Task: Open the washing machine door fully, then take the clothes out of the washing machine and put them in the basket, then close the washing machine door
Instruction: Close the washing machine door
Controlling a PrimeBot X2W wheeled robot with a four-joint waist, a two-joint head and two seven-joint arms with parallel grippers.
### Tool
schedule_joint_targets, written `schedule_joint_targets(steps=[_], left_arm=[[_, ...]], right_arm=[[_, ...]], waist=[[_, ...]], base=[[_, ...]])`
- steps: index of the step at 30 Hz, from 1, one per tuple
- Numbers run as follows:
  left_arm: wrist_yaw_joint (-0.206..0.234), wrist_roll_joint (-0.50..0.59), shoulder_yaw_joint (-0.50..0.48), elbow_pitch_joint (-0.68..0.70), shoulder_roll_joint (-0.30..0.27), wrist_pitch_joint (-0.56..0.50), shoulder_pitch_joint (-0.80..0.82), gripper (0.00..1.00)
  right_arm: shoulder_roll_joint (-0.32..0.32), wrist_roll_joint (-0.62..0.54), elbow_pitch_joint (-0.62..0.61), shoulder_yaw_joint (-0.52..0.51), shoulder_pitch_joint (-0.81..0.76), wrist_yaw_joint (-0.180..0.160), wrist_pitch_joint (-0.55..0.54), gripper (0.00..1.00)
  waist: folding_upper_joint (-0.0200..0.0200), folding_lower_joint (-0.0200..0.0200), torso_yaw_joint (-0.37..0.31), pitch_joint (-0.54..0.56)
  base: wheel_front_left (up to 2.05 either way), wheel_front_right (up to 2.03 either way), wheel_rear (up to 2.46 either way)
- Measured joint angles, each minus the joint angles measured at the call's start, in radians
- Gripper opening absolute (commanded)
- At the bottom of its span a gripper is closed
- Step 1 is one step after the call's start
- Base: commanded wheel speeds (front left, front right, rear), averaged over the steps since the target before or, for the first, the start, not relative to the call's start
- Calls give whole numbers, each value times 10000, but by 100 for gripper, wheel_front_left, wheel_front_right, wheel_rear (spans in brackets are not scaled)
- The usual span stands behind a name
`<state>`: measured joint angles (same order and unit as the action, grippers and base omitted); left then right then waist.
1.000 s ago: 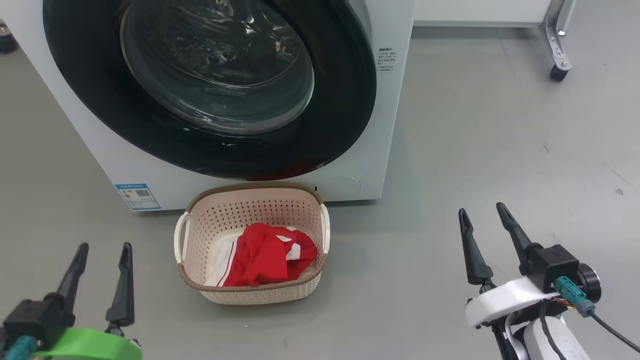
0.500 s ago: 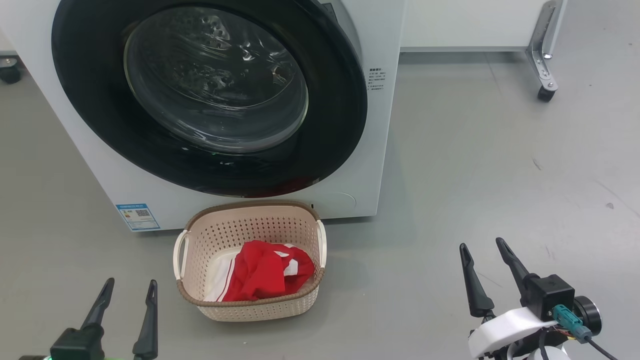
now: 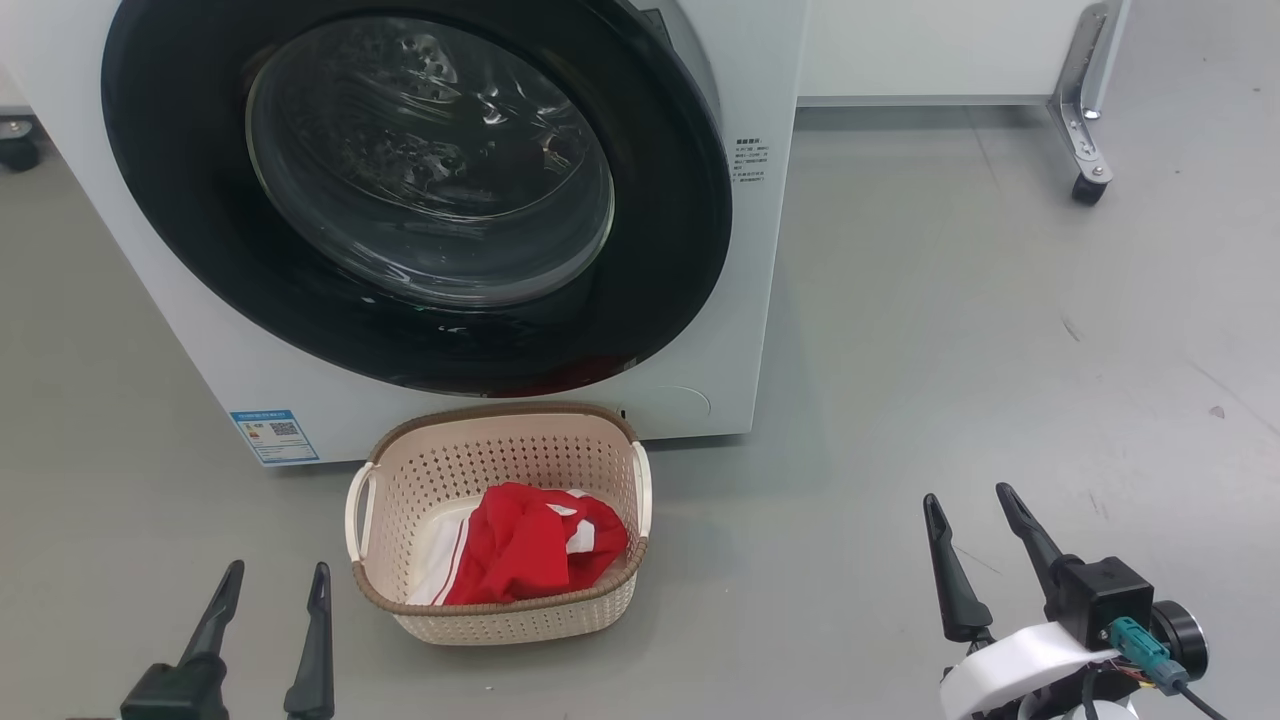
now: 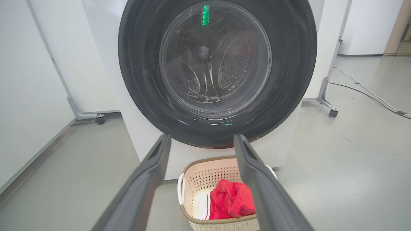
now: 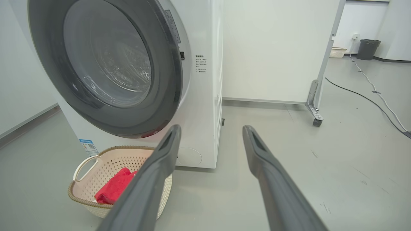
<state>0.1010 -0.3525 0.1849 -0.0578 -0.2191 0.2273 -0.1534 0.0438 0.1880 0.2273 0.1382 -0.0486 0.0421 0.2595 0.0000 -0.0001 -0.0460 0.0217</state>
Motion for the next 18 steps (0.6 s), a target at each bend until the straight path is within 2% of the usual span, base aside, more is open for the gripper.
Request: schedule_joint_targets(steps=[18], left_arm=[[81, 224, 25, 33, 253, -17, -18, 100]], right_arm=[[-4, 0, -79, -63, -16, 8, 0, 100]], waist=[[0, 0, 84, 8]], base=[[0, 0, 0]])
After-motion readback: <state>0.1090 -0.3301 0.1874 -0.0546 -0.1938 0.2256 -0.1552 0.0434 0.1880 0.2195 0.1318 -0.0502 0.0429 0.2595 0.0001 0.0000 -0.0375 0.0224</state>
